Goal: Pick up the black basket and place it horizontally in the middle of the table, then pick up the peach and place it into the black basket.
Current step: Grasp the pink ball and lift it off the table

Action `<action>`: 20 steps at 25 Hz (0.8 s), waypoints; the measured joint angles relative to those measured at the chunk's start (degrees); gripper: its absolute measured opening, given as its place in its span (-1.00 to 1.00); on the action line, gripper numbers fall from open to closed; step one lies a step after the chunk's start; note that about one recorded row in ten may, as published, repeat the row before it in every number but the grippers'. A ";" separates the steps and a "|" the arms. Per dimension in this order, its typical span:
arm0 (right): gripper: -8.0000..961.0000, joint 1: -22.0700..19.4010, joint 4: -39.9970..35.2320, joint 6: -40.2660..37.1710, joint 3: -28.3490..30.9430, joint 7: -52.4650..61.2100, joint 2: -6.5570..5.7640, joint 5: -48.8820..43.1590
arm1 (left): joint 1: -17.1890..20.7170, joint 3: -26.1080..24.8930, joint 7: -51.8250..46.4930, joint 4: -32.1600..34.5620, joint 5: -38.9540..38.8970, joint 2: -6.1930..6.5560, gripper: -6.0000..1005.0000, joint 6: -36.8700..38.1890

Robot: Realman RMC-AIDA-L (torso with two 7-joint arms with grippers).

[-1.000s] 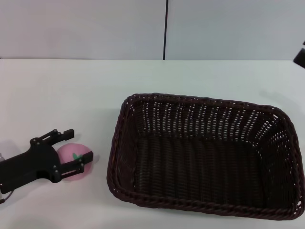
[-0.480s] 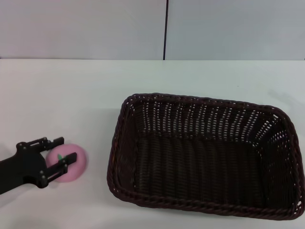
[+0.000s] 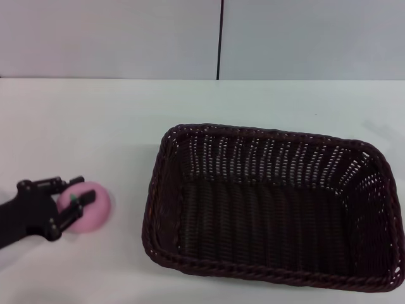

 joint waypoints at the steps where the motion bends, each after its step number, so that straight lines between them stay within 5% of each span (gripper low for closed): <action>1: 0.29 0.10 0.81 -0.06 0.39 -0.40 0.02 0.01 | -0.09 -0.77 0.00 -0.01 -1.23 -0.02 -0.35 1.26; 11: 0.29 1.58 6.45 -0.26 1.97 -3.56 0.10 0.02 | -3.86 -4.68 -2.01 0.01 -11.58 -0.31 -0.43 14.52; 16: 0.29 2.33 8.18 -1.17 1.96 -4.29 0.13 0.02 | -6.69 -2.98 -1.90 -0.29 -11.21 -0.54 -0.72 14.44; 18: 0.29 2.37 8.68 -1.43 1.96 -4.55 0.06 0.02 | -6.75 -2.85 -1.96 -0.23 -10.45 -0.33 -0.99 12.18; 20: 0.29 2.20 8.93 -1.52 1.96 -4.72 0.06 0.02 | -6.45 -2.95 -2.04 -0.11 -10.02 -0.22 -0.97 10.60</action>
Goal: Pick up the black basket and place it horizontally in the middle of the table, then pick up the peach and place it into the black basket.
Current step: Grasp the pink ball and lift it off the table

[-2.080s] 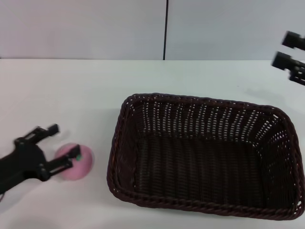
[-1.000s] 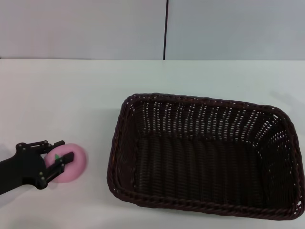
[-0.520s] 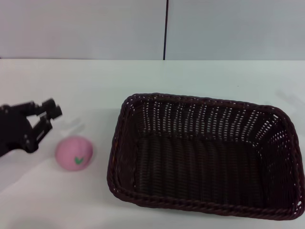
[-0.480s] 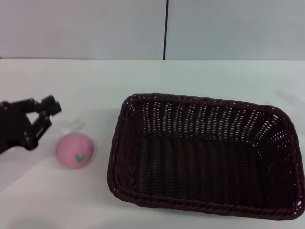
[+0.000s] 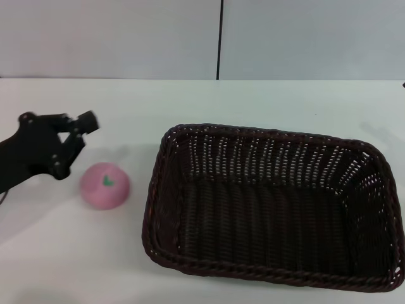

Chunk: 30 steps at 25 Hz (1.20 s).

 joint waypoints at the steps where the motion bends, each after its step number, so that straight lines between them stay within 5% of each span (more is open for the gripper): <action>1: 0.29 -0.09 0.16 0.00 0.01 -0.21 0.00 0.00 | 1.18 -0.60 -0.17 0.11 0.37 0.18 -0.96 -3.40; 12: 0.29 0.31 0.69 0.50 0.27 -0.73 -0.07 -0.30 | 3.12 -1.05 -3.21 2.35 7.34 0.42 -0.48 -11.69; 20: 0.29 0.40 0.71 0.56 0.27 -0.73 -0.07 -0.45 | 2.43 -0.93 -9.61 5.82 12.37 0.47 -0.12 -9.95; 23: 0.29 0.47 1.21 0.63 0.27 -0.77 -0.07 -0.45 | 2.49 -1.10 -10.15 6.30 13.58 0.52 0.33 -9.43; 30: 0.29 0.73 1.65 0.64 0.26 -1.28 -0.15 -0.45 | 1.57 -0.49 -7.75 5.39 18.09 0.08 0.67 -10.87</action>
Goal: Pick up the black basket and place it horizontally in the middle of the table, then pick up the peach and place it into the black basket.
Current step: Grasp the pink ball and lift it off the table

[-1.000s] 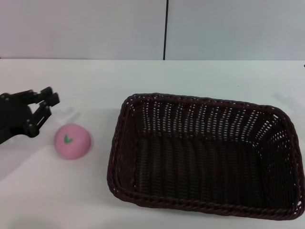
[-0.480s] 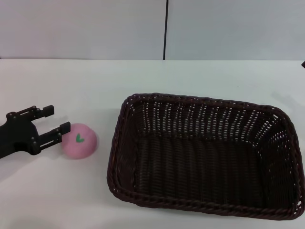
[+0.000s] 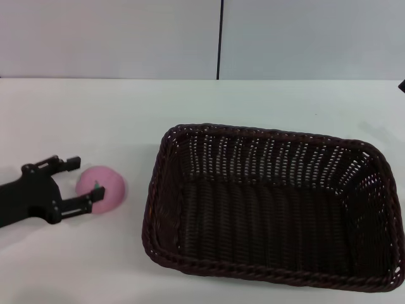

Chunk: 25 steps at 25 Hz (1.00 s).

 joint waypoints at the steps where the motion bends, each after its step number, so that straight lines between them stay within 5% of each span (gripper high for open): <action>1: 0.29 0.01 0.00 0.02 0.00 -0.01 0.00 0.00 | -0.12 0.18 0.02 -0.05 0.62 -0.02 0.65 -0.20; 15: 0.29 0.63 0.44 0.85 0.01 -0.05 0.00 0.01 | -0.13 0.67 4.70 -0.72 1.60 -0.29 0.15 -0.59; 19: 0.29 0.55 0.44 0.98 0.07 -0.05 0.00 0.00 | -0.08 0.42 5.04 -0.72 1.13 -0.37 -0.17 -0.62; 25: 0.29 0.14 0.45 0.98 0.16 -0.05 0.00 0.09 | 1.31 -0.21 5.10 -0.72 -8.76 -0.16 -0.40 1.64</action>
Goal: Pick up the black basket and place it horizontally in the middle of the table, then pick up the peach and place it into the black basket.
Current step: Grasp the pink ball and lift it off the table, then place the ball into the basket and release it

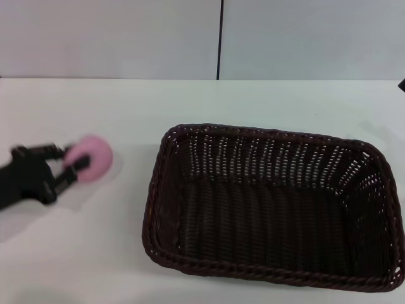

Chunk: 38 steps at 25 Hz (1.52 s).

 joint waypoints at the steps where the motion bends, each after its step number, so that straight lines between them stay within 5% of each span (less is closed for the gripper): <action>1: 0.29 -0.02 0.00 0.00 0.01 -0.02 0.00 0.05 | 0.36 -0.16 0.01 0.00 -3.06 0.15 -0.42 1.39; 10: 0.29 -0.04 -0.01 -0.59 0.03 -0.08 0.00 0.18 | -1.45 1.27 0.87 0.74 -12.02 -0.12 -0.56 21.33; 20: 0.29 -0.75 0.59 -1.83 0.02 -0.08 0.11 0.25 | -4.33 26.29 3.18 -4.71 -19.86 -0.82 -0.64 17.08; 21: 0.29 -0.86 0.71 -2.14 0.02 -0.08 0.13 0.27 | -3.80 30.61 3.64 -4.77 -23.22 -0.82 -0.56 14.33; 26: 0.29 -1.12 0.89 -2.56 0.02 -0.08 0.15 0.27 | -2.35 35.44 3.81 -3.10 -26.54 -0.80 -0.21 10.60; 31: 0.29 -1.59 0.99 -2.93 0.86 -1.17 0.20 0.27 | -1.05 35.22 5.40 -3.11 -26.70 -0.77 0.09 9.00; 33: 0.29 -1.74 1.10 -3.17 1.42 -1.61 0.20 0.27 | -0.53 34.85 6.18 -3.22 -26.91 -0.70 0.56 8.50; 38: 0.29 -2.68 3.76 -5.33 5.38 -6.52 0.19 0.27 | 3.04 28.37 7.58 -5.79 -32.04 -0.25 0.61 5.22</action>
